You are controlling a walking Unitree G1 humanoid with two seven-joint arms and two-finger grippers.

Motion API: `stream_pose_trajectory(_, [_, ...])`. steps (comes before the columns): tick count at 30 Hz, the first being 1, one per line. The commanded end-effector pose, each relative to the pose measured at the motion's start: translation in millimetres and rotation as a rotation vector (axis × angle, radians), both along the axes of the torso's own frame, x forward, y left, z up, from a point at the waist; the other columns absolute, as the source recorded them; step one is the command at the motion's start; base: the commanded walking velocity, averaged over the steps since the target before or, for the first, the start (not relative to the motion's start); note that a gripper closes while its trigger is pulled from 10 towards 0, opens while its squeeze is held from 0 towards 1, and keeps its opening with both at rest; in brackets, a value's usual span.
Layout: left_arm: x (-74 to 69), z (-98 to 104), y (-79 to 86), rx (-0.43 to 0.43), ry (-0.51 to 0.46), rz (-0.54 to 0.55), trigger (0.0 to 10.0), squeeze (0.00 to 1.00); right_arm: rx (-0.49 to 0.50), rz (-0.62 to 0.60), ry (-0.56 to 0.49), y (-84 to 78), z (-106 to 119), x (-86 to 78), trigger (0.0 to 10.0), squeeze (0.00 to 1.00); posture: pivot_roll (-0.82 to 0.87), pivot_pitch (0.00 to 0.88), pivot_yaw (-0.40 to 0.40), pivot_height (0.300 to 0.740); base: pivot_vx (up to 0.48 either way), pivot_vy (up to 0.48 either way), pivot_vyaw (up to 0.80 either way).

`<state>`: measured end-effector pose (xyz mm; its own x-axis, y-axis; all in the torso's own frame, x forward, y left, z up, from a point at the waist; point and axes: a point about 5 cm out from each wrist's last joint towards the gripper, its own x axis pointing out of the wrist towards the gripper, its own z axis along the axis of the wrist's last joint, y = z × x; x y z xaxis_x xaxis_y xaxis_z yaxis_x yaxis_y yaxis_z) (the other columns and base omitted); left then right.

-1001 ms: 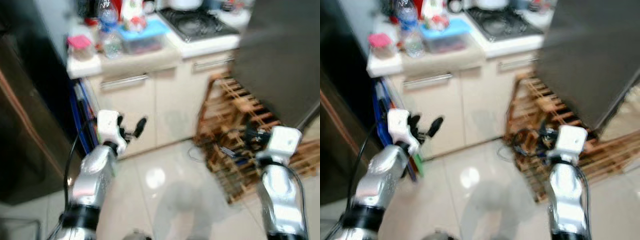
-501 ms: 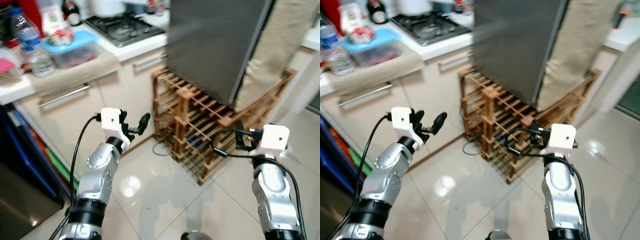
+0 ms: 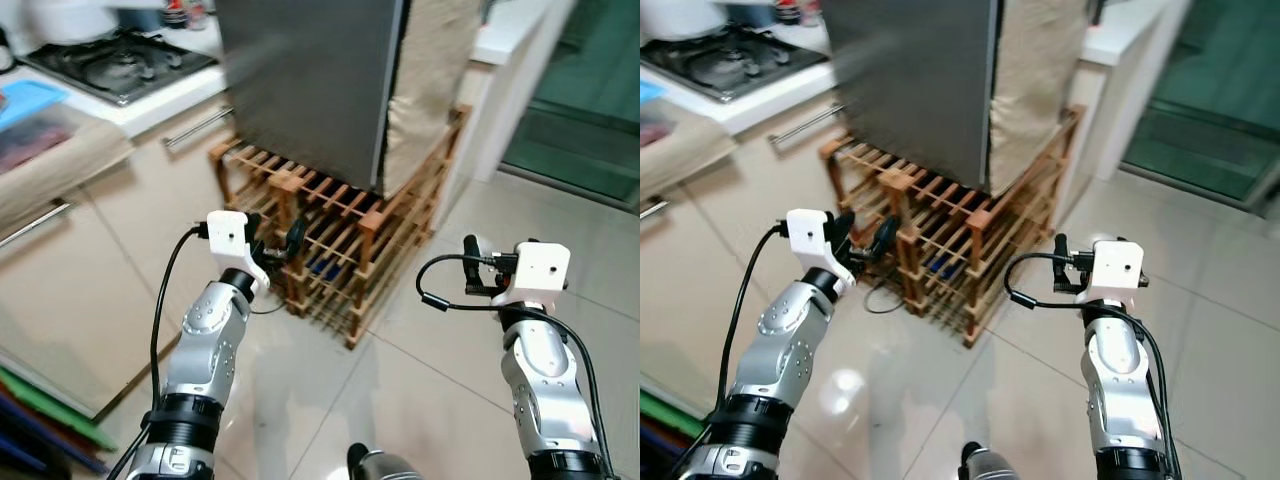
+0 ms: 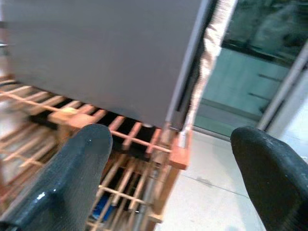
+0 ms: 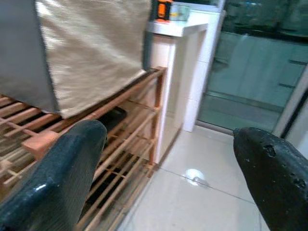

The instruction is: Restocking fridge

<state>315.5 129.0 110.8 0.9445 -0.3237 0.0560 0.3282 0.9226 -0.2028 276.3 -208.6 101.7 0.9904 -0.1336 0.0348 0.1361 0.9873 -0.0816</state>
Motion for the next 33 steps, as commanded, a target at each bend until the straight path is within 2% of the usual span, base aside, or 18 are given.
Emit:
stream_pose_trajectory(1, [-1.0, 3, -0.6, 0.015, -0.015, -0.009, 10.0, 0.0, -0.009, -0.002, -0.004, -2.5, 2, 1.5, 10.0, 1.0, -0.2, 0.0, 0.052, 0.74, 0.0, 0.0, -0.78])
stream_pose_trajectory(4, [-7.4, 2, 3.7, 0.066, -0.061, 0.001, 10.0, 0.0, -0.031, -0.001, -0.034, -3.7, 6, 0.9, 10.0, 1.0, -0.2, 0.0, 0.05, 0.74, 0.0, 0.0, -0.78])
stream_pose_trajectory(7, [-8.1, 2, 2.7, 0.067, -0.065, -0.003, 10.0, 0.0, -0.041, -0.004, -0.038, -3.7, 6, 1.2, 10.0, 1.0, -0.19, 0.0, 0.049, 0.74, 0.0, 0.0, -0.78])
stream_pose_trajectory(15, [-3.8, 13, -5.8, 0.05, -0.088, -0.006, 10.0, 0.0, -0.051, 0.026, -0.062, 3.8, 11, 5.8, 10.0, 1.0, -0.19, 0.0, 0.051, 0.74, 0.0, 0.0, 0.0])
stream_pose_trajectory(16, [-3.2, 16, -6.4, 0.045, -0.098, -0.005, 10.0, 0.0, -0.05, 0.02, -0.08, 4.8, 16, 7.5, 10.0, 1.0, -0.19, 0.0, 0.054, 0.74, 0.0, 0.0, 0.0])
stream_pose_trajectory(17, [-2.0, 27, -7.4, 0.052, -0.142, 0.008, 10.0, 0.0, -0.053, 0.005, -0.142, 6.3, 35, 10.0, 10.0, 1.0, -0.19, 0.0, 0.058, 0.74, 0.296, 0.0, 0.0])
stream_pose_trajectory(18, [-2.0, 33, -6.5, 0.053, -0.16, 0.02, 10.0, 0.0, -0.052, 0.0, -0.165, 6.8, 43, 9.9, 10.0, 1.0, -0.19, 0.0, 0.062, 0.74, 0.24, 0.0, 0.0])
stream_pose_trajectory(19, [-4.3, 39, -3.9, 0.056, -0.174, 0.025, 10.0, 0.0, -0.041, -0.002, -0.181, 7.4, 50, 7.6, 10.0, 1.0, -0.19, 0.0, 0.062, 0.74, 0.0, 0.0, 0.0])
stream_pose_trajectory(21, [-18.6, 44, 9.1, 0.094, -0.185, 0.012, 10.0, 0.0, -0.034, 0.019, -0.179, 10.3, 55, -5.1, 10.0, 1.0, -0.2, 0.0, 0.062, 0.74, 0.0, 0.0, 0.0])
stream_pose_trajectory(23, [-37.6, 34, 30.4, 0.16, -0.145, 0.009, 10.0, 0.0, -0.056, 0.069, -0.146, 14.6, 50, -24.3, 10.0, 1.0, -0.18, 0.0, 0.057, 0.74, 0.0, 0.0, 0.0])
stream_pose_trajectory(24, [-37.6, 34, 30.4, 0.16, -0.145, 0.009, 10.0, 0.0, -0.056, 0.069, -0.146, 14.6, 50, -24.3, 10.0, 1.0, -0.18, 0.0, 0.057, 0.74, 0.0, 0.0, 0.0])
stream_pose_trajectory(25, [-46.5, 27, 42.6, 0.168, -0.117, 0.027, 10.0, 0.0, -0.057, 0.098, -0.123, 16.0, 44, -35.1, 10.0, 1.0, -0.18, 0.0, 0.051, 0.74, 0.0, 0.0, 0.0])
stream_pose_trajectory(26, [-67.4, 16, 56.6, 0.154, -0.083, 0.055, 10.0, 0.0, -0.077, 0.13, -0.056, 8.6, 29, -60.2, 10.0, 1.0, -0.17, 0.0, 0.028, 0.74, 0.0, 0.0, 0.0])
stream_pose_trajectory(27, [-73.9, 15, 55.0, 0.148, -0.084, 0.052, 10.0, 0.0, -0.079, 0.123, -0.021, 2.7, 23, -68.8, 10.0, 1.0, -0.17, 0.0, 0.025, 0.74, 0.0, 0.0, 0.0])
stream_pose_trajectory(29, [-76.8, 17, 48.2, 0.141, -0.098, 0.048, 10.0, 0.0, -0.083, 0.106, 0.013, -3.5, 19, -73.8, 10.0, 1.0, -0.17, 0.0, 0.021, 0.74, 0.0, 0.0, 0.0])
stream_pose_trajectory(31, [-68.3, 29, 31.9, 0.131, -0.137, 0.03, 10.0, 0.0, -0.087, 0.088, 0.006, -5.6, 24, -66.3, 10.0, 1.0, -0.17, 0.0, 0.016, 0.74, 0.0, 0.0, 0.0])
stream_pose_trajectory(33, [-64.5, 33, 26.8, 0.127, -0.149, 0.015, 10.0, 0.0, -0.084, 0.089, -0.008, -4.8, 26, -61.4, 10.0, 1.0, -0.17, 0.0, 0.017, 0.74, 0.461, 0.0, 0.0])
